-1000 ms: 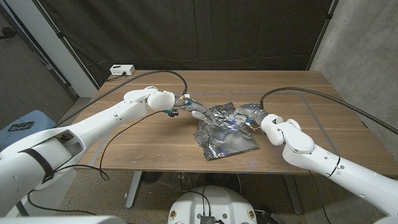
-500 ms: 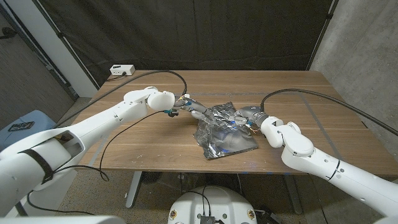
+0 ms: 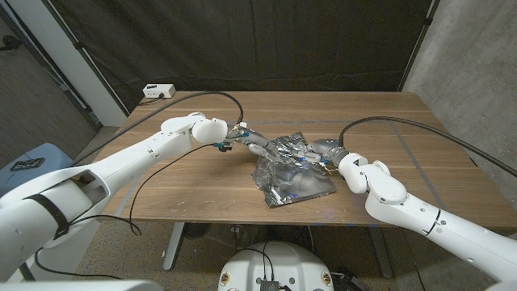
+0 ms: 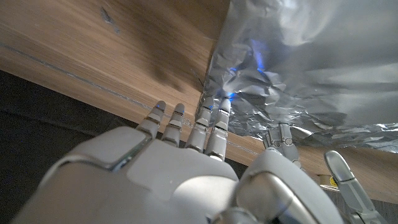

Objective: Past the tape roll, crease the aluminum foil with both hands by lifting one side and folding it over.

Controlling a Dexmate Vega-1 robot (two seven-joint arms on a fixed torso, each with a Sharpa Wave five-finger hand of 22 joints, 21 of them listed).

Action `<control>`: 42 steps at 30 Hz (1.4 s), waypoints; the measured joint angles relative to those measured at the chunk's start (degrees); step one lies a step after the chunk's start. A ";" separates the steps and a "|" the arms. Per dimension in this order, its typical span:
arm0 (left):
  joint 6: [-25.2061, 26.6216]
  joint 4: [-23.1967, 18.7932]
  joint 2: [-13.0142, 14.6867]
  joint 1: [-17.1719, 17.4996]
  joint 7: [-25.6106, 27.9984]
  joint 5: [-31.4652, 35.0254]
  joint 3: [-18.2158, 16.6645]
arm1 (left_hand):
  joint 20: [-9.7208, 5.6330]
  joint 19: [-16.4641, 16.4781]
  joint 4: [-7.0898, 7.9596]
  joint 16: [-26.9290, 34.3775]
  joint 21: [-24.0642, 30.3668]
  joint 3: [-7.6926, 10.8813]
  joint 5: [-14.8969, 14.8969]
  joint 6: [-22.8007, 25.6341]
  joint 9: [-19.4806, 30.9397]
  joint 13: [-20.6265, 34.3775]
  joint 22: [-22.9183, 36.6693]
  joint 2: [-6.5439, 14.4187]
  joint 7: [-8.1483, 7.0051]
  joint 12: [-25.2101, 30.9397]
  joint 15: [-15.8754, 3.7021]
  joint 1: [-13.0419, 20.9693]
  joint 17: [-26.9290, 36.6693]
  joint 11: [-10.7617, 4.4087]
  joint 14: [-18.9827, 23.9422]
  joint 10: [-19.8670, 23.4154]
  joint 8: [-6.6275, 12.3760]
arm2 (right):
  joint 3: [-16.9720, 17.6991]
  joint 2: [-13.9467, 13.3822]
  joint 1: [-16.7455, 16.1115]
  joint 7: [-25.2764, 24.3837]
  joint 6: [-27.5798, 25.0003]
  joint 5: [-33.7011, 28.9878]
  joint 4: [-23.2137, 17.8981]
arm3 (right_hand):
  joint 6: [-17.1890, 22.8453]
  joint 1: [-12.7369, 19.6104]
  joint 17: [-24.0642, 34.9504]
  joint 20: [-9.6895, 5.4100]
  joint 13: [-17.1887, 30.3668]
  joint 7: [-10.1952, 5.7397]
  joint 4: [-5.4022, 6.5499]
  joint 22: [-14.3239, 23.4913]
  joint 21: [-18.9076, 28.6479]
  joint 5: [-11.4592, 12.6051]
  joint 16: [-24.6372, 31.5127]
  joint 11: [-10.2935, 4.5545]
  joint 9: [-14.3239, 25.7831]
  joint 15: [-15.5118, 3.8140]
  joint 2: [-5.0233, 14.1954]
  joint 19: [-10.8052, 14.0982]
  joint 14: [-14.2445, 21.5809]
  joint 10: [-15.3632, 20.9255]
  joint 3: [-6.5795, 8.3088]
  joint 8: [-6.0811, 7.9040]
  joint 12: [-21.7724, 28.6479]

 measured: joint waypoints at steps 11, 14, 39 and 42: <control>-0.89 1.06 -0.31 -0.42 0.62 0.14 0.18 | 0.00 0.00 0.00 0.00 0.00 0.00 0.00 -0.01 0.05 -0.03 0.00 0.00 -0.01 -0.03 0.00 0.00 0.00 0.00 0.00 0.00 -0.01 | 0.25 -1.26 0.21 1.00 -0.84 -0.62 -3.29 | 0.00 0.00 0.00 0.00 0.00 0.00 -0.13 0.00 0.00 0.45 0.00 0.00 0.00 0.31 0.00 0.00 0.32 0.00 0.13 0.00 0.00; -1.16 1.06 -0.31 -0.42 0.78 0.14 0.18 | 0.00 0.00 -0.06 0.00 0.00 0.05 0.00 -0.07 0.05 -0.07 0.00 0.00 -0.08 -0.20 0.00 0.00 0.00 0.00 0.00 0.00 -0.01 | 0.40 -1.51 0.07 1.00 -0.84 -0.62 -4.12 | 0.31 0.00 0.01 0.00 0.00 -0.31 -0.13 0.00 0.00 0.45 0.00 0.00 0.00 0.31 0.00 0.00 0.32 0.00 0.13 0.00 0.00; -2.11 4.67 -1.45 -2.29 2.04 0.93 1.11 | 0.00 0.00 -0.24 0.00 0.00 0.24 0.00 0.11 0.03 -0.02 0.00 -0.30 0.11 -0.40 0.00 -0.30 0.00 0.00 0.00 0.00 -0.13 | 1.87 -2.57 -5.04 7.57 -12.53 -6.34 -12.28 | 0.30 0.00 -0.27 0.30 0.00 -0.31 -0.37 0.00 0.00 0.45 0.00 0.53 0.01 0.62 0.00 -0.31 0.00 0.08 0.37 -0.24 -0.22; -2.11 4.96 -1.57 -2.52 2.13 1.03 1.23 | 0.00 0.00 -0.24 0.00 0.00 0.24 0.00 0.11 0.06 -0.02 0.00 -0.30 0.11 -0.20 0.00 -0.31 0.00 0.00 0.00 0.00 -0.13 | 1.82 -2.42 -5.34 7.97 -13.89 -7.02 -12.70 | 0.30 0.00 -0.27 0.30 0.01 -0.31 -0.37 0.00 0.00 0.45 0.00 0.53 0.01 0.62 0.00 -0.31 0.01 0.08 0.37 -0.24 -0.22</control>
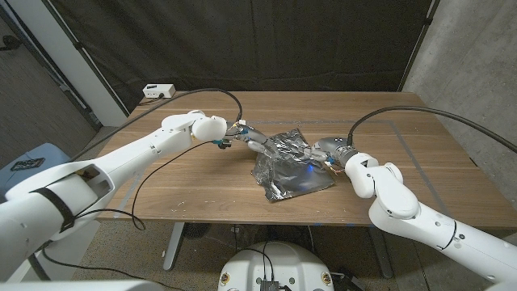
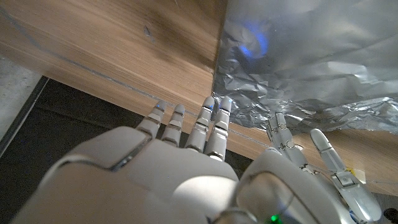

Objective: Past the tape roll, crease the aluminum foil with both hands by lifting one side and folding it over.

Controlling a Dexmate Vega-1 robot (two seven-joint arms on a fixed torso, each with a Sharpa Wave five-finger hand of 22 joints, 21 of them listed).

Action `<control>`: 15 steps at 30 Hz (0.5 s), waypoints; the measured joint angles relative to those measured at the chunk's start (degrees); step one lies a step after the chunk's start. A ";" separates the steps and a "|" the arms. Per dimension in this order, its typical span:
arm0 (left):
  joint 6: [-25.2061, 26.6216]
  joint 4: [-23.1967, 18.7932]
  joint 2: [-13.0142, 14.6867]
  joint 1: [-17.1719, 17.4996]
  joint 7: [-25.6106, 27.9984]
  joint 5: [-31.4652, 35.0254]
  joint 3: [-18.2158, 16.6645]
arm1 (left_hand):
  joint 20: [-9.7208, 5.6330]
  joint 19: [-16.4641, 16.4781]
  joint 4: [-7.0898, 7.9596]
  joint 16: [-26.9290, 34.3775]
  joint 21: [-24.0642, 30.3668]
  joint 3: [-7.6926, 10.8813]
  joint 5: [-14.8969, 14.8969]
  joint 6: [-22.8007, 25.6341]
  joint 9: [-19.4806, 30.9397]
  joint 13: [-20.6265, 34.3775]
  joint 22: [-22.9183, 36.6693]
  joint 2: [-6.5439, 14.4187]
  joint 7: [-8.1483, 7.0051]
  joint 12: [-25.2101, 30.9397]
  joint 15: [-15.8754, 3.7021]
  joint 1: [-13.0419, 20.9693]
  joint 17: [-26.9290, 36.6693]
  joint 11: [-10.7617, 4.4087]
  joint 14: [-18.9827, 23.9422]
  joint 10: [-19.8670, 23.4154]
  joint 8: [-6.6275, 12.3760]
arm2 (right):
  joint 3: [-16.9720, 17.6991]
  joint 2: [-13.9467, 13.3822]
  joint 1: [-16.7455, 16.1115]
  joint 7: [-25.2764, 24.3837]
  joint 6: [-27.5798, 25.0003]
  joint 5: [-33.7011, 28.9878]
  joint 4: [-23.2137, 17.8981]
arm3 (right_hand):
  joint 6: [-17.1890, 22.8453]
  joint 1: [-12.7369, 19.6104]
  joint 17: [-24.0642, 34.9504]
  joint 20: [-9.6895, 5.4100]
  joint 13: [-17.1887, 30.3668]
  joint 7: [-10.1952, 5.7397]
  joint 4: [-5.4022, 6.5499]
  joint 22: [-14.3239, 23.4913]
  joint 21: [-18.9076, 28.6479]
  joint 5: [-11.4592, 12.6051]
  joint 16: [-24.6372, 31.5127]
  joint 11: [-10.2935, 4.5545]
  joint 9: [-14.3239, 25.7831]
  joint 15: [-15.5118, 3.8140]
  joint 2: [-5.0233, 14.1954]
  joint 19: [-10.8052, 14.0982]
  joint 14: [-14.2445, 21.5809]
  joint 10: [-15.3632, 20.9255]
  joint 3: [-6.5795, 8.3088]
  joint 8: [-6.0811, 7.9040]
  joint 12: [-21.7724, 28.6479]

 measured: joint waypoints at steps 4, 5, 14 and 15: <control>-0.12 0.40 -0.16 -0.24 0.24 0.17 0.13 | 0.00 0.00 0.00 0.00 0.00 0.00 0.00 0.00 0.01 0.00 0.00 0.00 0.00 0.01 0.00 0.00 0.00 0.00 0.00 0.01 0.00 | -0.22 0.26 -0.45 0.54 -1.95 -0.91 -0.57 | 0.00 0.00 0.00 0.00 0.00 0.00 -0.16 0.00 0.00 0.00 0.00 0.00 0.00 0.00 0.00 0.00 0.00 0.00 0.16 0.00 0.00; -0.12 0.46 -0.18 -0.29 0.24 0.17 0.16 | 0.00 0.00 0.00 0.00 0.00 0.00 0.00 0.00 0.01 0.00 0.00 0.00 0.00 0.01 0.00 0.00 0.00 0.00 0.00 0.01 0.00 | -0.36 0.39 -0.78 0.66 -2.37 -1.08 -0.96 | 0.00 0.00 0.00 0.00 0.00 0.00 -0.16 0.00 0.00 0.00 0.00 0.00 0.00 0.00 0.00 0.00 0.00 0.00 0.16 0.00 0.00; -0.31 0.69 -0.32 -0.56 0.53 0.34 0.41 | 0.00 0.00 0.00 0.00 0.00 0.00 0.00 -0.01 0.01 0.00 0.00 0.00 -0.01 0.01 0.00 0.00 0.00 0.12 0.00 0.13 0.00 | -0.94 0.69 -1.38 1.49 -4.79 -2.31 -2.05 | 0.00 0.02 0.01 0.00 0.00 0.00 -0.32 0.00 0.00 0.00 0.00 0.00 0.00 0.00 0.02 0.00 0.00 0.00 0.32 0.00 0.00; -0.31 0.70 -0.33 -0.59 0.53 0.35 0.43 | 0.00 0.00 0.00 0.00 0.00 0.00 0.00 -0.01 0.01 0.00 0.00 0.00 -0.01 0.01 0.00 0.00 0.00 0.12 0.00 0.13 -0.01 | -0.98 0.70 -1.40 1.56 -4.99 -2.44 -2.10 | 0.00 0.03 0.01 0.00 0.00 0.00 -0.49 0.00 0.00 0.00 0.00 0.00 0.00 0.00 0.03 0.00 0.00 0.00 0.49 0.00 0.00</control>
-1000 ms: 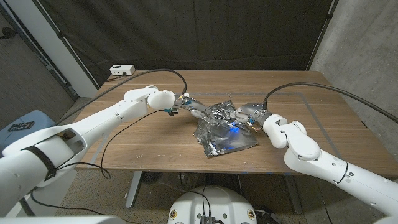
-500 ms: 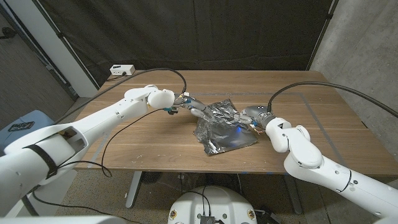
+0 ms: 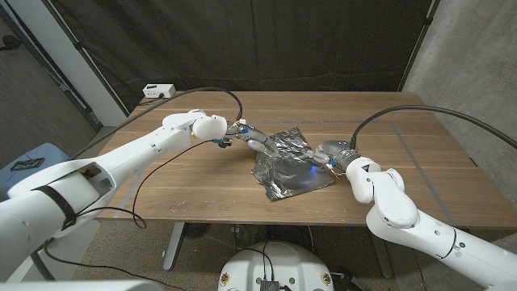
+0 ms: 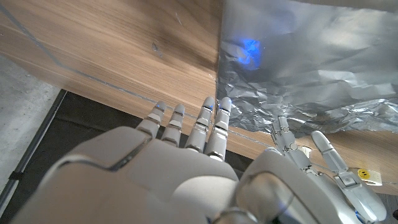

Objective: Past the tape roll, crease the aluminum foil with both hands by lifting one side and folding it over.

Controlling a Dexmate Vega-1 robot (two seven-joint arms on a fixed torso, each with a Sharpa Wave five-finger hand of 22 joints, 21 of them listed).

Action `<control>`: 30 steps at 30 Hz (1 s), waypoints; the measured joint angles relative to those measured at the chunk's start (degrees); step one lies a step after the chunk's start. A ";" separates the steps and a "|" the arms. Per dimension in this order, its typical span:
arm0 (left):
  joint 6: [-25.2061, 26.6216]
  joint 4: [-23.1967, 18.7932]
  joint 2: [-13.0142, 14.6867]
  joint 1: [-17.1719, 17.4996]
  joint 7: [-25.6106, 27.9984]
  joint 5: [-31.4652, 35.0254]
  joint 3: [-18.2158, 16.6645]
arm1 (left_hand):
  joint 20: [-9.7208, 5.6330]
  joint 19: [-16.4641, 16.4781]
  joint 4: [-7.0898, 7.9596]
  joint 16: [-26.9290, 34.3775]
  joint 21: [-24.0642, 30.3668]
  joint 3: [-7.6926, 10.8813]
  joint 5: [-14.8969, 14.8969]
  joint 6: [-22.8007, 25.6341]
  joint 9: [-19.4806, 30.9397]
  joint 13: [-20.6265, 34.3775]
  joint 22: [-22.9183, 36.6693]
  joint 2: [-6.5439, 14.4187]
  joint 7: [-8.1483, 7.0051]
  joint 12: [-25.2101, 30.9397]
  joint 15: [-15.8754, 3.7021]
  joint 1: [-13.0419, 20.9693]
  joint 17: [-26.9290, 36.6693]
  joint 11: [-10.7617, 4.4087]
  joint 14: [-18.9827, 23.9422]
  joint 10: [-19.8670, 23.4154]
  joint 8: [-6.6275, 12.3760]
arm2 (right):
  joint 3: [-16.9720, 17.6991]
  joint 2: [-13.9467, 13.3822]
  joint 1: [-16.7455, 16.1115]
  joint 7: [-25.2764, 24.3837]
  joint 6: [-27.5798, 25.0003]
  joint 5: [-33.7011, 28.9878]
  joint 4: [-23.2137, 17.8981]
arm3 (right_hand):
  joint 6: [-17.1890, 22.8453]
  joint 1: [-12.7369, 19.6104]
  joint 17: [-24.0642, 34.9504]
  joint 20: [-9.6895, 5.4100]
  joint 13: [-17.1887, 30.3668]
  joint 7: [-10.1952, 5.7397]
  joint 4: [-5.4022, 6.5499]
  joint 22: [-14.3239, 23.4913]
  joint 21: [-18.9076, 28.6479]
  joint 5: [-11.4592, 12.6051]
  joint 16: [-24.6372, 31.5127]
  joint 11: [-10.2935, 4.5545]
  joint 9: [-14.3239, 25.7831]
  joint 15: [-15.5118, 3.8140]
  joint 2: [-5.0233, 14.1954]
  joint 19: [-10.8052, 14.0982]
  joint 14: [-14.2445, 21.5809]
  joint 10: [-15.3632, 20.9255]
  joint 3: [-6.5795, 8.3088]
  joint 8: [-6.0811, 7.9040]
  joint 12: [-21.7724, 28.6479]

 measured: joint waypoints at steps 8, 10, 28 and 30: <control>0.02 0.12 -0.12 -0.19 0.03 0.13 0.15 | 0.00 0.00 0.00 0.00 0.00 0.00 0.00 -0.01 -0.01 0.00 0.00 0.00 -0.01 0.00 0.00 0.00 0.00 0.06 0.00 0.06 0.00 | -0.63 0.17 -0.28 0.89 -1.01 -1.13 -0.66 | 0.32 0.59 0.00 0.31 0.00 0.32 -0.24 0.00 0.00 0.00 0.00 -0.23 0.00 0.00 -0.02 -0.32 0.00 0.23 0.24 0.00 0.00; 0.05 0.18 -0.18 -0.26 0.04 0.18 0.21 | 0.00 0.00 0.00 0.00 0.00 0.00 0.00 -0.01 -0.01 0.00 0.00 0.00 -0.01 -0.01 0.00 0.00 0.00 0.06 0.00 0.06 -0.01 | -1.10 0.47 -0.50 1.11 -1.19 -1.42 -1.05 | 0.32 0.59 0.00 0.31 0.00 0.32 -0.31 0.00 0.00 0.00 0.00 -0.36 0.00 0.00 -0.02 -0.31 0.00 0.36 0.31 0.00 0.00; 0.63 -0.40 -0.14 -0.24 0.03 0.32 0.37 | -0.31 0.31 0.16 0.00 0.00 0.16 0.00 -0.10 -0.03 -0.04 0.00 0.30 -0.10 -0.03 0.00 -0.29 0.00 0.06 0.00 0.06 -0.03 | -2.61 2.29 -2.07 1.50 -2.21 -5.10 -0.72 | 2.58 1.49 0.01 0.09 0.00 0.31 -0.69 0.00 0.00 0.44 0.27 0.19 0.00 -0.51 0.28 -0.09 1.13 2.69 0.70 0.46 0.27; 0.78 -0.60 -0.09 -0.15 -0.08 0.33 0.37 | -0.31 0.31 0.16 0.00 0.00 0.16 0.00 -0.10 -0.03 -0.04 0.00 0.30 -0.10 -0.06 0.00 -0.29 0.00 0.06 0.00 0.06 -0.04 | -2.62 2.39 -2.40 1.32 -2.21 -5.41 -0.54 | 2.58 1.49 0.01 0.09 0.00 0.31 -0.69 0.00 0.35 0.44 0.27 0.19 0.00 -0.52 0.27 -0.09 1.14 2.69 0.69 0.46 0.27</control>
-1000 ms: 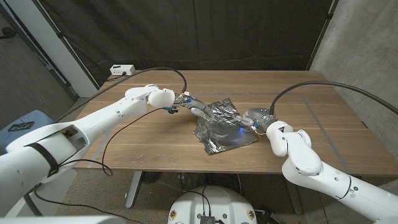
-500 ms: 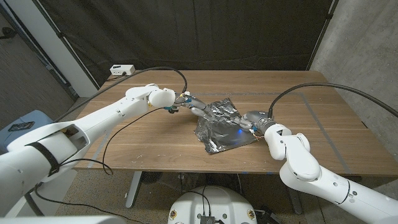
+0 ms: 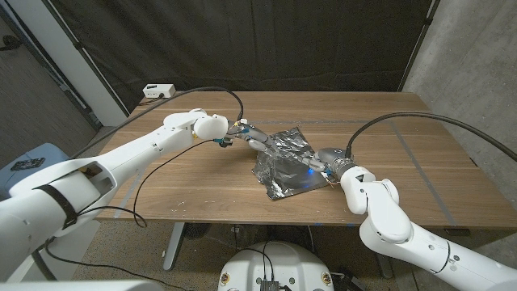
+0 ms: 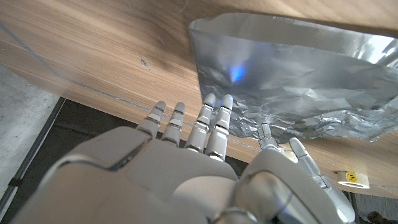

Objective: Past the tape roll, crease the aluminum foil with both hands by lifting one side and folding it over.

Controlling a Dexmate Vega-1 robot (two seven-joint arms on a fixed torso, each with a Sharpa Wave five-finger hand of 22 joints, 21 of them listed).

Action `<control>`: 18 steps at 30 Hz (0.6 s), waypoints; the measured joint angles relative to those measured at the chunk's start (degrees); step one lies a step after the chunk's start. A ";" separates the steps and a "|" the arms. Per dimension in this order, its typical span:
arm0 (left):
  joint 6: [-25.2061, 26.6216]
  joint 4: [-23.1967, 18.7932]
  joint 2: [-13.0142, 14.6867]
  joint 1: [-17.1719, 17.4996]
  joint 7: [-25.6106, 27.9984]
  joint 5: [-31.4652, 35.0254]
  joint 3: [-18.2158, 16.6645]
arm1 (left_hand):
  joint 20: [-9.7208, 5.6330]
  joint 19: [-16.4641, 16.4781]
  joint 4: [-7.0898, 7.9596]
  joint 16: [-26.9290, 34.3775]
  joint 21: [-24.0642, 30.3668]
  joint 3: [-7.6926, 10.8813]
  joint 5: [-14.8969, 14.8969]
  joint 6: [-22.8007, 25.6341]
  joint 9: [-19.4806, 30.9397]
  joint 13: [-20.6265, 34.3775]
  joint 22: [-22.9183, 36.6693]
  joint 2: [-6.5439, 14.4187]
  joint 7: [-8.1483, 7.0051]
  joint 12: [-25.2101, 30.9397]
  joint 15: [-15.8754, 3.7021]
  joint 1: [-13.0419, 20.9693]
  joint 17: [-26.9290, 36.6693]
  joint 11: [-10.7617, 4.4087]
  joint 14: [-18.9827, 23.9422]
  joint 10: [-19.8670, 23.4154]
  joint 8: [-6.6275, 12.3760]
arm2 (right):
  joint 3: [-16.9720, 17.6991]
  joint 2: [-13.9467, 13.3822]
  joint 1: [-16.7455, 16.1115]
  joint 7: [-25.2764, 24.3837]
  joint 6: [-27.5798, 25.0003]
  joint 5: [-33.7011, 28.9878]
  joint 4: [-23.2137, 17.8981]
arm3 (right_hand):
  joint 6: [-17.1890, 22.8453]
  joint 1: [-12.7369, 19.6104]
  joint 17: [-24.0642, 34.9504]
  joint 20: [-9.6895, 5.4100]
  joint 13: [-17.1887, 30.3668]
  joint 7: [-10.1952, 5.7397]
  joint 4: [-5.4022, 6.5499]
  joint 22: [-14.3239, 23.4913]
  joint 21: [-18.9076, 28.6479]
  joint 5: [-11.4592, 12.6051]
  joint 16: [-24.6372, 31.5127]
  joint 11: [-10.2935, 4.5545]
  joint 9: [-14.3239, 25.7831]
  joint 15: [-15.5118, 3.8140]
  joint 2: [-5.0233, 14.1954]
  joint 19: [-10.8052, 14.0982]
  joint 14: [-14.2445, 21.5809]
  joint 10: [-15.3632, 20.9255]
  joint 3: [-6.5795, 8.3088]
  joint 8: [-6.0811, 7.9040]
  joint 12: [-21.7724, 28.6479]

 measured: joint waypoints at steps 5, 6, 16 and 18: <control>0.23 -0.45 0.10 0.17 -0.19 0.01 -0.01 | 0.00 0.00 0.00 0.00 0.00 0.00 0.00 0.00 -0.01 0.01 0.00 0.00 0.00 -0.11 0.00 0.00 0.00 0.00 0.00 0.00 -0.01 | 0.01 0.10 -0.75 -0.62 0.22 -0.52 0.48 | 0.00 0.00 0.00 -0.31 0.00 0.00 -0.02 0.00 0.00 0.00 0.00 0.00 0.00 -0.23 0.00 0.31 0.24 0.00 0.02 0.00 0.00; 0.23 -0.55 0.12 0.21 -0.19 0.01 -0.02 | 0.00 0.00 0.00 0.00 0.00 0.00 0.00 0.00 -0.01 0.01 0.00 0.00 0.00 -0.11 0.00 0.00 0.00 0.00 0.00 0.00 -0.01 | 0.01 0.10 -0.75 -0.84 0.37 -0.53 0.48 | 0.00 0.00 0.00 -0.31 0.00 0.00 -0.16 0.00 0.00 0.00 0.00 0.00 0.00 -0.21 0.00 0.31 0.46 0.00 0.16 0.00 0.00; 0.53 -1.41 0.38 0.56 -0.49 0.06 -0.21 | 0.00 0.00 -0.18 0.00 0.00 0.17 0.00 -0.01 -0.03 0.03 0.00 0.00 -0.01 0.06 0.00 0.00 0.00 0.00 0.00 -0.01 -0.16 | 1.33 -0.33 -2.74 -4.39 3.48 1.80 2.01 | 0.31 0.00 0.00 -0.92 0.00 0.31 -0.16 0.00 0.21 0.00 0.39 0.00 0.09 -0.81 0.00 0.92 1.24 0.61 0.16 0.00 0.00; 0.53 -1.54 0.44 0.60 -0.49 0.06 -0.24 | 0.00 0.00 -0.18 0.00 0.00 0.17 0.00 -0.09 -0.02 0.03 0.00 0.00 -0.09 0.05 0.00 0.00 0.00 0.00 0.00 -0.02 -0.06 | 1.33 -0.33 -2.74 -5.00 4.06 2.41 2.01 | 0.31 0.00 0.00 -0.92 0.00 0.31 -0.16 0.00 0.21 0.00 0.39 0.00 0.13 -0.81 0.00 0.92 1.24 0.61 0.16 0.00 0.00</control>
